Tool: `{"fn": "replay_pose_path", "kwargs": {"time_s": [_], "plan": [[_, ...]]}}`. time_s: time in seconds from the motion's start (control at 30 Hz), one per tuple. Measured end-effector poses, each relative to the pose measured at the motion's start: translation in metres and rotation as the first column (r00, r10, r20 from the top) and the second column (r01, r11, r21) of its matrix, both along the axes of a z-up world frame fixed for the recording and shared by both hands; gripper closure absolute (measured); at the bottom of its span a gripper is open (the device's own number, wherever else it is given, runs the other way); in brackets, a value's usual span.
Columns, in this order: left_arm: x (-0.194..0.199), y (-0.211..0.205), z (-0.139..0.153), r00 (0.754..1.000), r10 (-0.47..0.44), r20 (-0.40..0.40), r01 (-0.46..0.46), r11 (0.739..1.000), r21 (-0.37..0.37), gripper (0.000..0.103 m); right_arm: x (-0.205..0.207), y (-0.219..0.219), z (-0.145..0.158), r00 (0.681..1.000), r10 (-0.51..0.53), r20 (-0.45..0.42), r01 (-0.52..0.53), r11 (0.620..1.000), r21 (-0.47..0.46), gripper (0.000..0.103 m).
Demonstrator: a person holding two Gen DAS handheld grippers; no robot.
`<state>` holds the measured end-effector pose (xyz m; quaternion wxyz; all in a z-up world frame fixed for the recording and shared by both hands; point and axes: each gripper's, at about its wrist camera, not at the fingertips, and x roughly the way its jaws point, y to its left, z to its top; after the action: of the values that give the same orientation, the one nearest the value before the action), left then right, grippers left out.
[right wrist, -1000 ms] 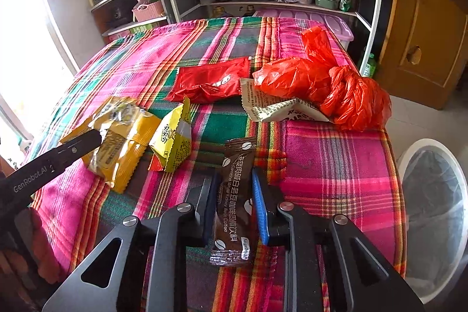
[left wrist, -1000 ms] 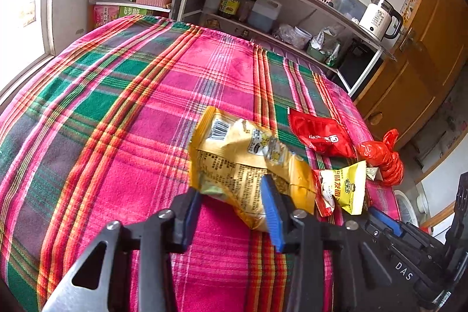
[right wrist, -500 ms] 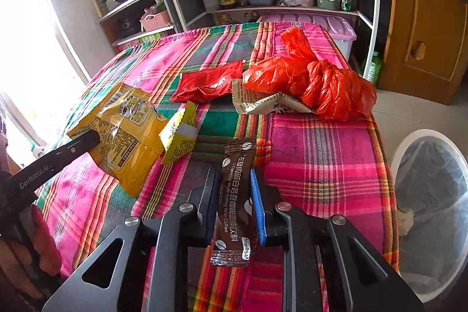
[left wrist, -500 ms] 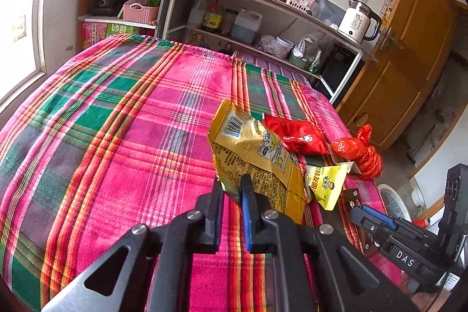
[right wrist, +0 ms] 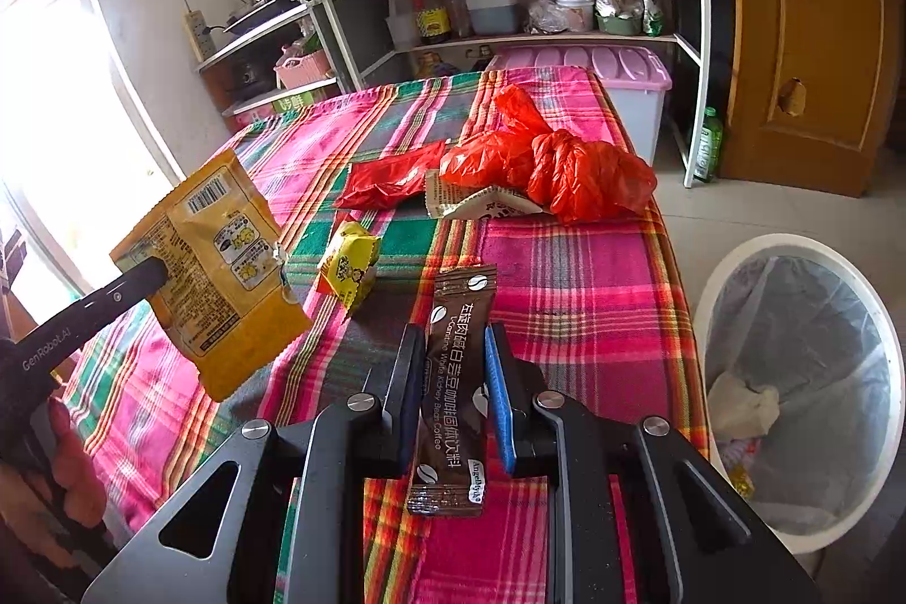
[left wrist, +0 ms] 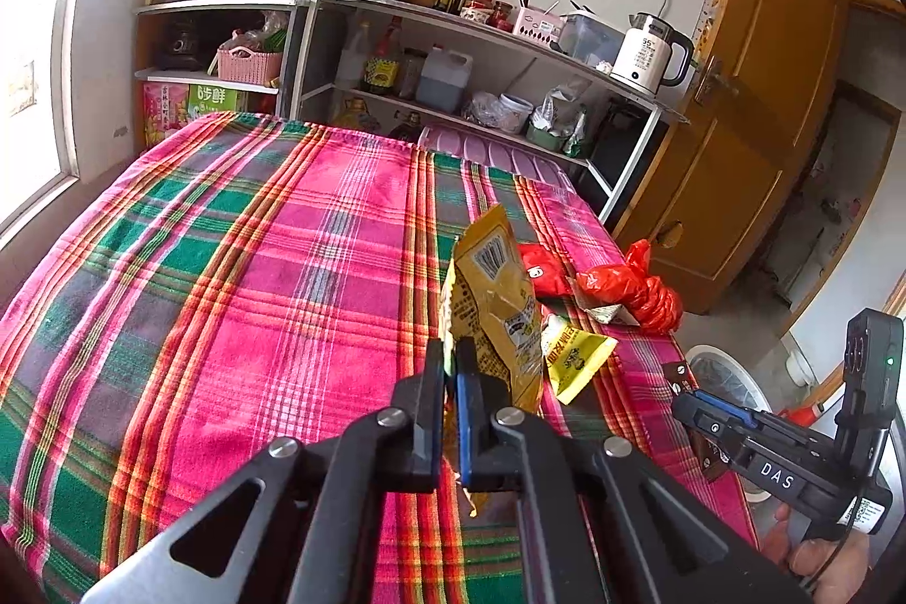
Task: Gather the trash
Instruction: 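Carry the yellow chip bag and chocolate wrapper over the trash bin with both tools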
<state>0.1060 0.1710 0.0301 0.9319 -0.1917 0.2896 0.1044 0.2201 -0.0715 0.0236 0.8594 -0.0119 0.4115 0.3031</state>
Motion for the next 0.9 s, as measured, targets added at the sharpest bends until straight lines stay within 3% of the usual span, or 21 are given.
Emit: {"fn": "replay_pose_path", "kwargs": {"time_s": [0.47,0.9], "plan": [[-0.002,-0.043,0.030,0.992,-0.110,0.061,0.108,0.994,0.030,0.100,-0.013,-0.043,0.020,0.998,-0.049,0.036,0.048,0.998,0.042,0.081],[0.038,-0.121,0.028,0.953,-0.301,0.033,0.300,0.953,0.040,0.100,-0.013,-0.107,0.028,0.986,-0.155,0.054,0.152,0.986,0.063,0.081]]}}
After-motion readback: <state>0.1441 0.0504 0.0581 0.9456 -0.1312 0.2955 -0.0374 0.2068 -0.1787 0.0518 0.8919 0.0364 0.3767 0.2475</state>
